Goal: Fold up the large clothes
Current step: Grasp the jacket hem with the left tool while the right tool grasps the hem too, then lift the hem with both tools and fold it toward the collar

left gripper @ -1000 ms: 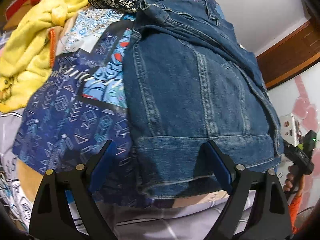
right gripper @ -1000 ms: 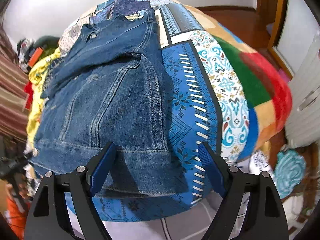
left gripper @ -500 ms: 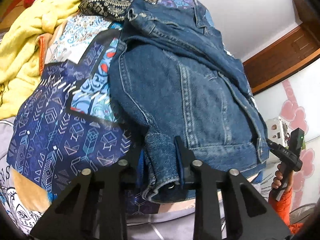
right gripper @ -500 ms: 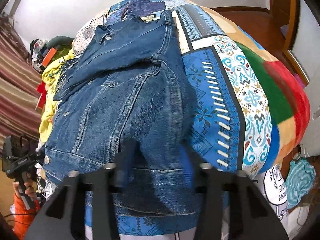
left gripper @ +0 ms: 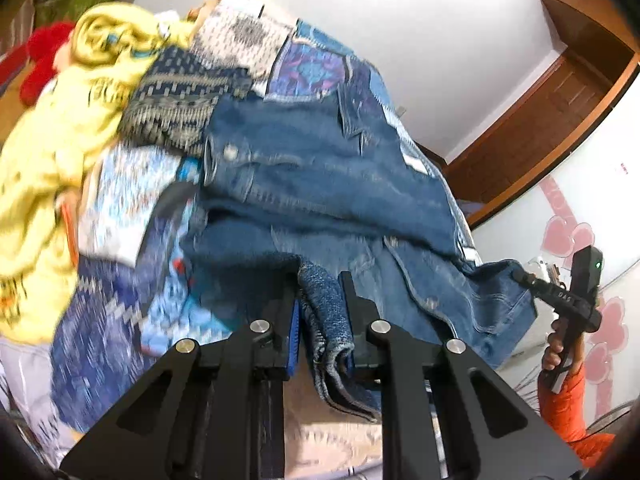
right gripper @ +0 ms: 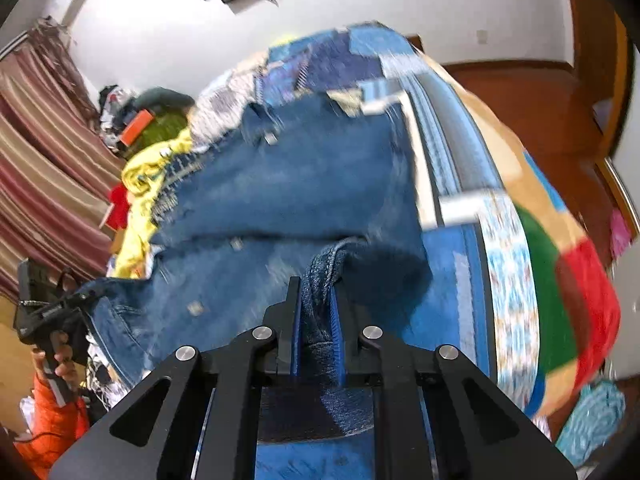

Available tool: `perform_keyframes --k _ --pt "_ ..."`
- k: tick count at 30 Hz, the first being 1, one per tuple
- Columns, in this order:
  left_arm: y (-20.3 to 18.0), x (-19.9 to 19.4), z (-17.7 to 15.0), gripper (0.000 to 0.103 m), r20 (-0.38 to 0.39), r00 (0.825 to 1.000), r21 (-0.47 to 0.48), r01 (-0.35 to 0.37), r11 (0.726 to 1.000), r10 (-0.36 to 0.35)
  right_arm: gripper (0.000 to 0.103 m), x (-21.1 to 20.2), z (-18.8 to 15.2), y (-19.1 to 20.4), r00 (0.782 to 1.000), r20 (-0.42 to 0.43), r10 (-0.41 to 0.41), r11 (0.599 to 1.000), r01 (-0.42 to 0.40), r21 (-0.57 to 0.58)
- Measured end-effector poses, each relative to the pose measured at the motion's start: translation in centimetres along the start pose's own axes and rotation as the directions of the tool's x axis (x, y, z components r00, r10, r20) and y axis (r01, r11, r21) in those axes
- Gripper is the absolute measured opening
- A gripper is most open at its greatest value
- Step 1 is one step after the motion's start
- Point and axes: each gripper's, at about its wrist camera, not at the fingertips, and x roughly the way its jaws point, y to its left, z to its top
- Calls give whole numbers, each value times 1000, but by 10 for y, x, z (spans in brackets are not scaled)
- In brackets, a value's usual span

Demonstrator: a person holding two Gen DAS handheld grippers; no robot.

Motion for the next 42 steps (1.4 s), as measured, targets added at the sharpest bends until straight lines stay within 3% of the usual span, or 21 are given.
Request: perform_keyframes --k 9,16,21,26,33,40,42 --pt "-6 4 81 16 117 993 13 -12 1000 10 11 17 62 16 995 81 -55 996 60 -69" --pt "-1 39 143 15 130 989 14 -78 997 76 11 44 132 12 993 113 -23 999 28 -46" --pt "27 75 178 15 114 987 -55 -107 993 113 11 77 162 3 989 101 -108 993 112 -35" --pt "59 130 192 15 28 988 -103 -149 983 153 11 121 176 -23 984 39 -172 985 172 13" --pt "96 188 185 15 -69 980 -159 -197 967 188 11 171 179 -45 974 -42 -223 973 225 56" --pt "108 205 174 19 -126 976 -152 -197 969 178 12 180 163 -56 968 -98 -230 973 227 -43" --pt "104 203 173 19 -131 972 -124 -210 970 194 20 174 160 -53 965 -91 -246 967 239 -84"
